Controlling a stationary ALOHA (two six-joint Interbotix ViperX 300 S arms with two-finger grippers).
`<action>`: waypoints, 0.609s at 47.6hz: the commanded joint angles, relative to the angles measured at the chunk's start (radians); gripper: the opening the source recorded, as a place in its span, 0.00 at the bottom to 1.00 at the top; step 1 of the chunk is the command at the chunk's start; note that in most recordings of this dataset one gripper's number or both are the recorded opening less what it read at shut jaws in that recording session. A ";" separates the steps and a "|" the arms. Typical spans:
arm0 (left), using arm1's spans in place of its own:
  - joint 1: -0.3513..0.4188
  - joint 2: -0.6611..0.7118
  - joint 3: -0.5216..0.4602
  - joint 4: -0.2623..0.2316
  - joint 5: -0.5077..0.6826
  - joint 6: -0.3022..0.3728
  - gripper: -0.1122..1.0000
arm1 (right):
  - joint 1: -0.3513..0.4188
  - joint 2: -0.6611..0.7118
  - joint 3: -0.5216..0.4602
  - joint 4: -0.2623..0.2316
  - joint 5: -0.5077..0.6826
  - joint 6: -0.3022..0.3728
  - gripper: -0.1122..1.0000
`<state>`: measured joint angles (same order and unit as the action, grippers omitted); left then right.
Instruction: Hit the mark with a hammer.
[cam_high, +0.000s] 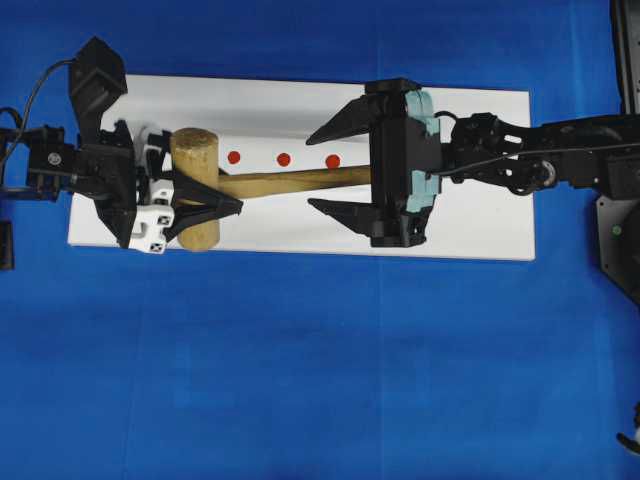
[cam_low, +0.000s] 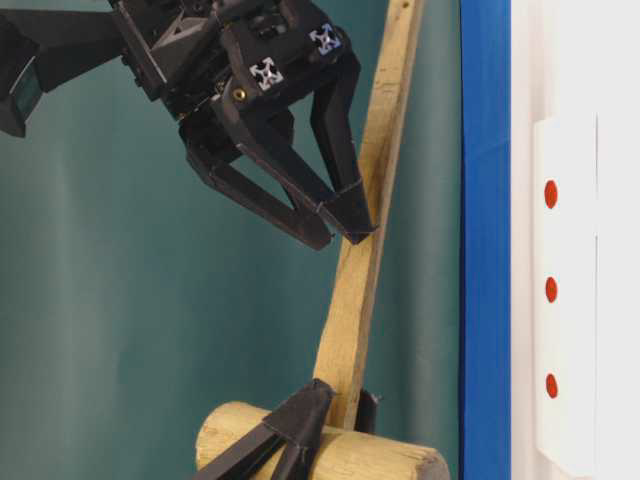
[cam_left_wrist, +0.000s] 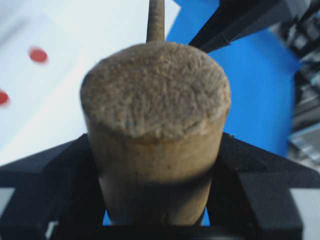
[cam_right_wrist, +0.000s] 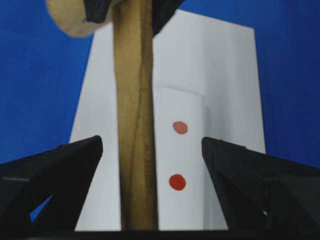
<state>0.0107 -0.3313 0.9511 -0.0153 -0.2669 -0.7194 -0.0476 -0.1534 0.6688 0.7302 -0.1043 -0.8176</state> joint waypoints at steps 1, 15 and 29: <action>-0.011 -0.020 -0.034 -0.002 -0.018 -0.091 0.50 | 0.002 -0.021 -0.020 -0.002 -0.009 -0.012 0.92; -0.014 -0.018 -0.041 0.000 -0.015 -0.393 0.50 | 0.002 -0.021 -0.021 -0.002 -0.009 -0.031 0.92; -0.014 -0.018 -0.052 0.000 -0.020 -0.425 0.50 | 0.002 0.021 -0.026 -0.002 -0.005 -0.034 0.92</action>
<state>0.0000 -0.3329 0.9388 -0.0184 -0.2669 -1.1428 -0.0476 -0.1411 0.6673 0.7302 -0.1043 -0.8498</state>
